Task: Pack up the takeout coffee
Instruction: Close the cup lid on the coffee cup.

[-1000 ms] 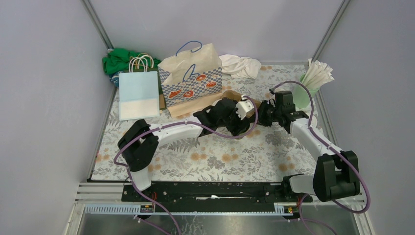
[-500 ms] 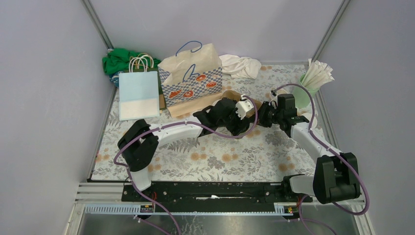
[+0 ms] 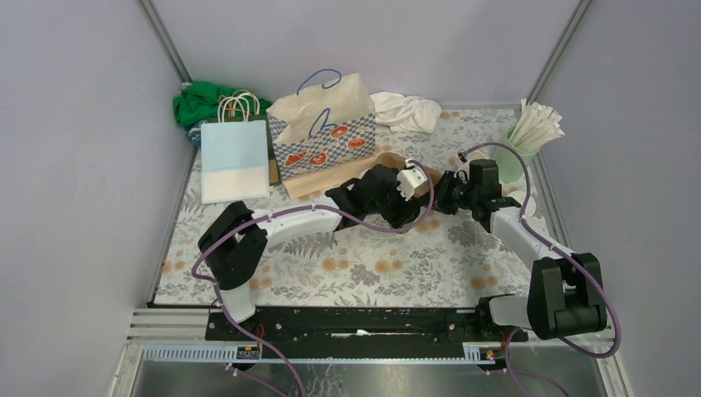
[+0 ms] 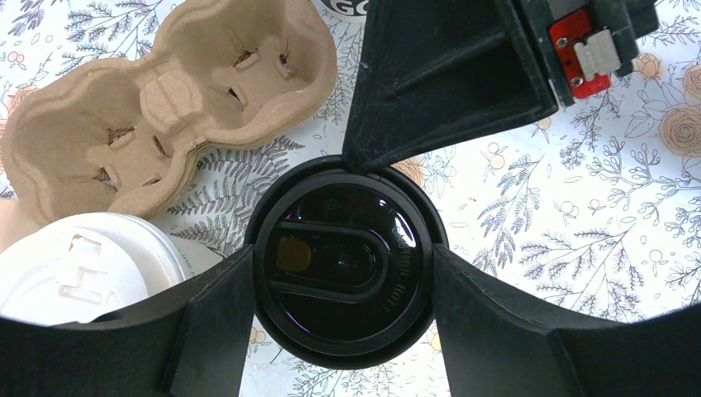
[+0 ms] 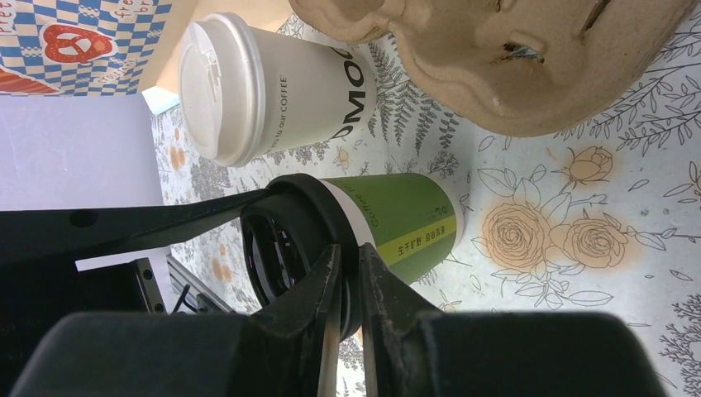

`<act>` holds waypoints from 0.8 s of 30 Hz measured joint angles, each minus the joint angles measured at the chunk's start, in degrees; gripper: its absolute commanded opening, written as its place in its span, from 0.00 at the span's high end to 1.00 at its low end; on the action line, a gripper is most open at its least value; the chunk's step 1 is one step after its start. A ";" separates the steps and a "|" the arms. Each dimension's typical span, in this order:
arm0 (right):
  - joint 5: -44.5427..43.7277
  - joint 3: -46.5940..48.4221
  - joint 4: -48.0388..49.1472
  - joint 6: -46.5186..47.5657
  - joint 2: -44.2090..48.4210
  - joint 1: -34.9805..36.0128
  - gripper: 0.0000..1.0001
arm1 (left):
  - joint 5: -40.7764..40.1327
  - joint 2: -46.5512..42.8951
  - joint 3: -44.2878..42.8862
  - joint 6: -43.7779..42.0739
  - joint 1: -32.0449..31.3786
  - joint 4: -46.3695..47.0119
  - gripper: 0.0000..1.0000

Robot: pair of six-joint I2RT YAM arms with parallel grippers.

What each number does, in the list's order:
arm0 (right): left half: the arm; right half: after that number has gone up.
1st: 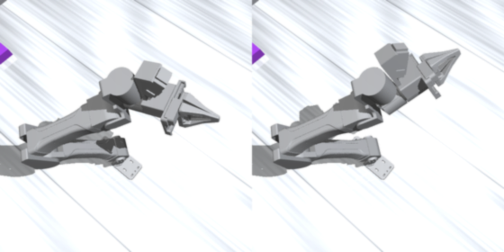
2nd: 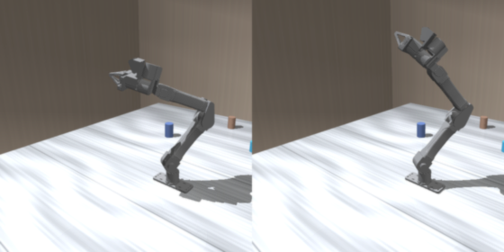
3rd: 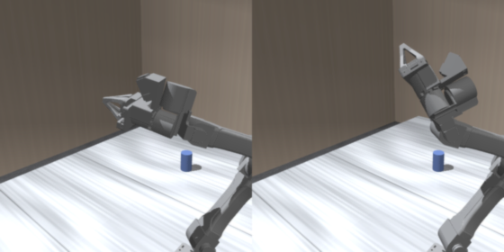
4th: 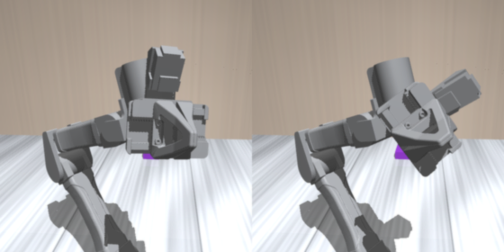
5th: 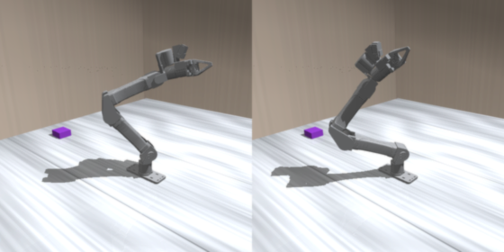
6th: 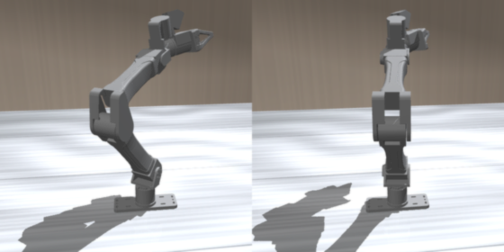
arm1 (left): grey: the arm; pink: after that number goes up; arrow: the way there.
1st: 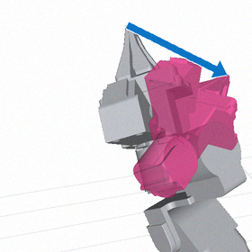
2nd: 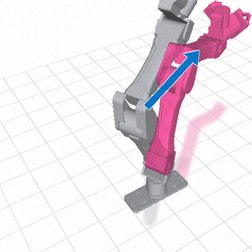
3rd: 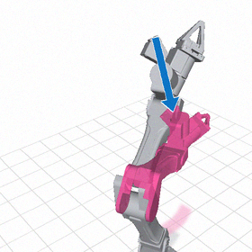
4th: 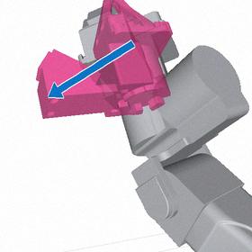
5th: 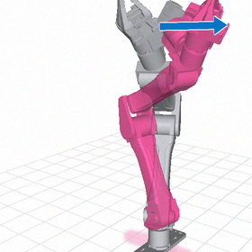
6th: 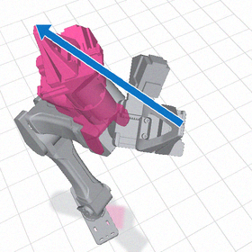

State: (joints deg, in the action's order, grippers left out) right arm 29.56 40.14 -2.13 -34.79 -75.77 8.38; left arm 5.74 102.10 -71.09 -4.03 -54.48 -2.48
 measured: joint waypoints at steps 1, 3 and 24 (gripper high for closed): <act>0.09 -0.07 0.22 -0.09 -0.11 -0.04 0.82 | 0.00 0.00 0.00 0.02 0.02 0.02 0.46; 0.33 -0.20 0.76 -0.28 -0.42 -0.11 0.82 | -0.04 0.00 0.00 0.04 0.09 0.02 0.46; -0.26 1.84 -2.71 -0.61 -0.87 -0.17 0.76 | 0.50 -0.39 1.73 0.11 0.33 2.64 0.47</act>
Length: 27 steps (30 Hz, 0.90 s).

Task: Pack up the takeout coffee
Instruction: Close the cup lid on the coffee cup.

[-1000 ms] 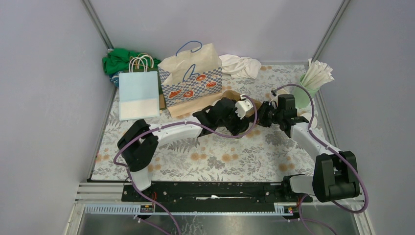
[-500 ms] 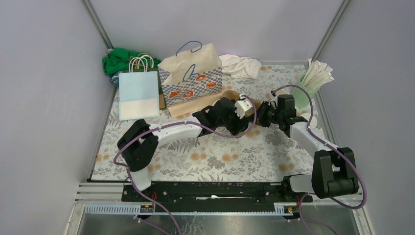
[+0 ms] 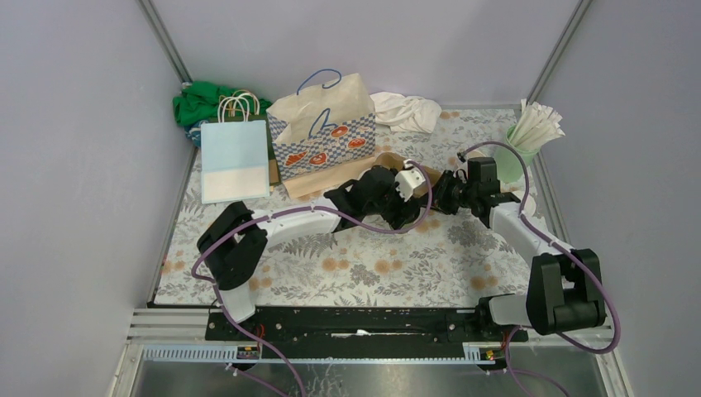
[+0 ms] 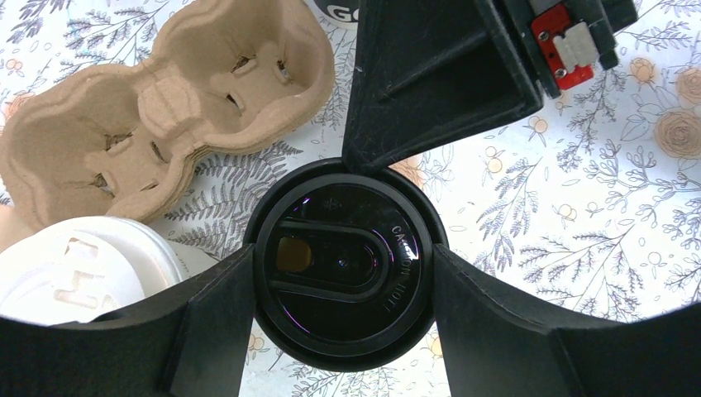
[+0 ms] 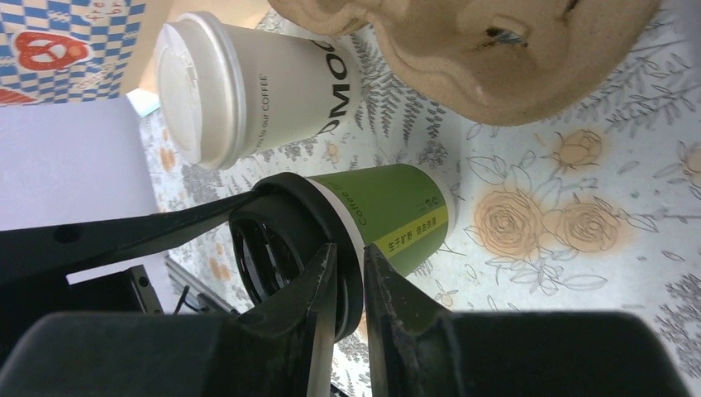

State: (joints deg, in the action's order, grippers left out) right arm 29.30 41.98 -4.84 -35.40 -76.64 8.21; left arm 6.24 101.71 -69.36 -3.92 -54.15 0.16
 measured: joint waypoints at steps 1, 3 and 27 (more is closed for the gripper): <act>-0.50 0.55 -1.18 0.26 0.15 0.00 0.76 | 0.22 0.00 -0.07 -0.07 0.00 -0.02 0.47; -2.23 2.29 -4.98 1.22 0.81 0.24 0.75 | 1.07 0.02 -0.55 -0.15 -0.02 -0.66 0.47; -7.43 4.50 -22.14 5.44 6.16 0.50 0.78 | 4.50 1.11 -8.70 0.33 -1.44 -15.87 0.12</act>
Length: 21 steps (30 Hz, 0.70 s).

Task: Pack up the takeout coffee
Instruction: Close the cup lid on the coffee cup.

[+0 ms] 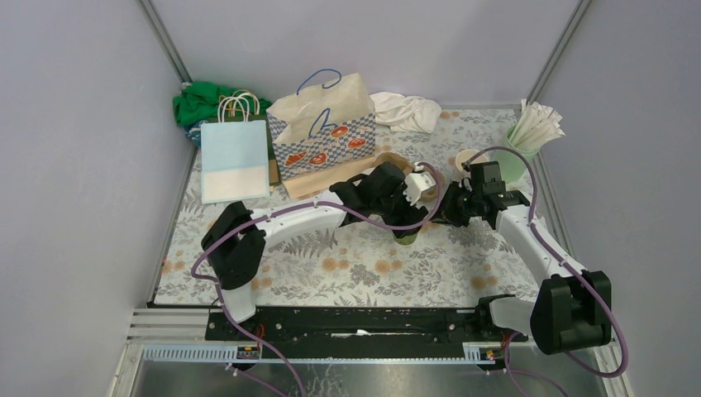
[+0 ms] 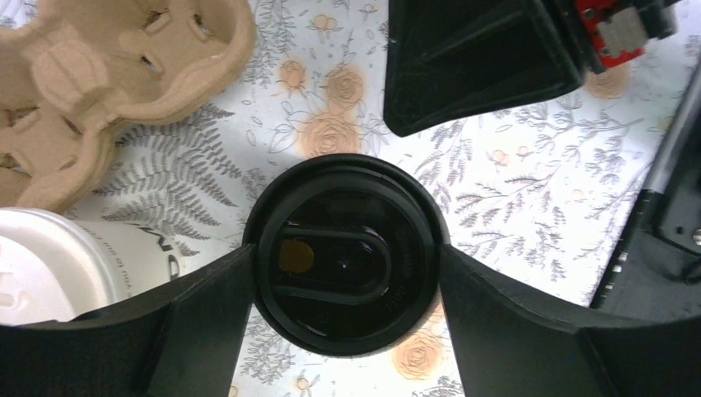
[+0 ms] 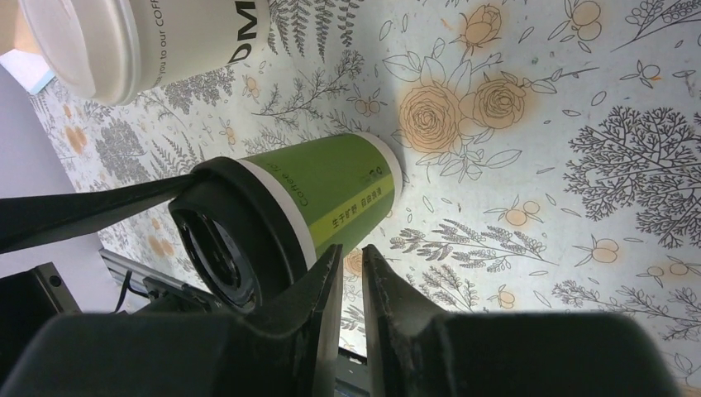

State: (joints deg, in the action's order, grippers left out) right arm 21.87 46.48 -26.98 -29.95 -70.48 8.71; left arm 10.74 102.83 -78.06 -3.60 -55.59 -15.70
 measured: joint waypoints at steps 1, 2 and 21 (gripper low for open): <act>0.02 -0.07 -0.11 -0.02 0.24 0.00 0.78 | -0.02 -0.13 -0.09 0.15 -0.11 -0.33 0.11; 0.02 -0.07 -0.22 0.00 0.48 0.00 0.78 | 0.02 -0.24 -0.35 0.44 -0.24 -0.79 0.11; 0.07 -0.07 -1.62 0.68 5.09 -0.04 0.75 | -1.01 -0.35 -4.83 2.05 -0.66 -8.48 0.03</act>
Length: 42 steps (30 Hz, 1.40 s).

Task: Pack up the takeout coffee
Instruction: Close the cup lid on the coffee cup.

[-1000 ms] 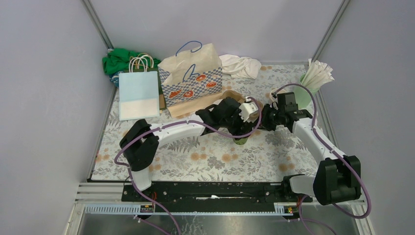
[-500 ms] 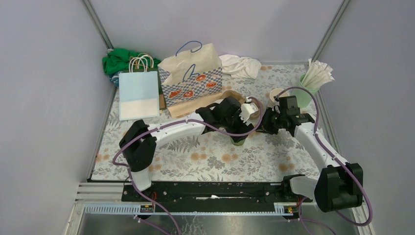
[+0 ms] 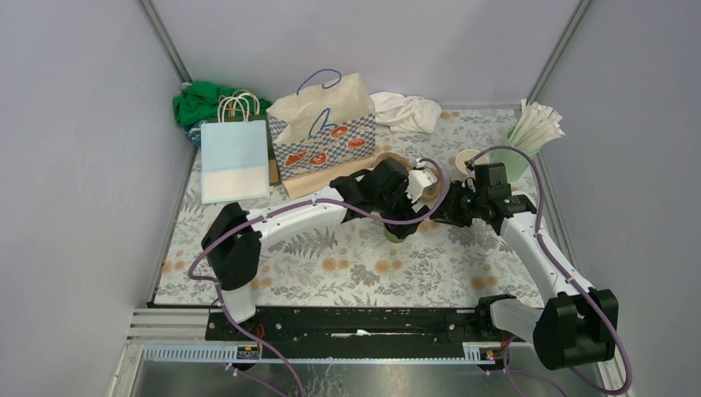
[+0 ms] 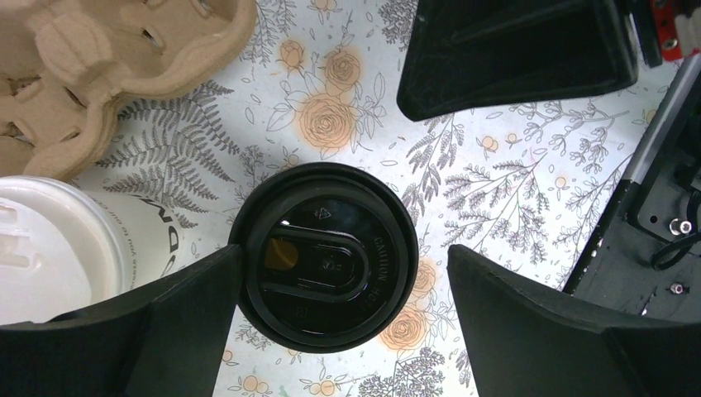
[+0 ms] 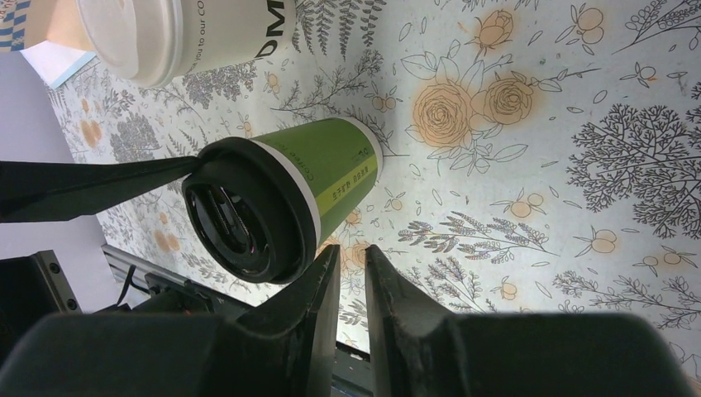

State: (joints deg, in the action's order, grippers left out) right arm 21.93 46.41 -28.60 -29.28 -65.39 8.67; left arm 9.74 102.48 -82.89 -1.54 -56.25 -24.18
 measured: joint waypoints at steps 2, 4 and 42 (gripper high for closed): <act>0.11 0.00 -0.07 0.02 0.07 0.00 0.74 | -0.57 0.00 -0.46 0.15 0.00 -0.13 0.03; 0.26 0.00 -0.07 0.02 0.09 0.00 0.69 | -1.25 0.00 -1.14 0.39 0.00 -0.24 0.03; 7.69 -3.72 7.13 -2.29 -2.27 4.44 0.73 | 14.12 -17.75 31.21 30.60 17.51 28.11 0.64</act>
State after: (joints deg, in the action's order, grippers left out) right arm 29.63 42.70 -21.47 -31.57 -67.66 13.10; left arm 23.86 84.73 -51.68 29.06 -38.74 3.92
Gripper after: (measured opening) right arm 0.276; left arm 0.345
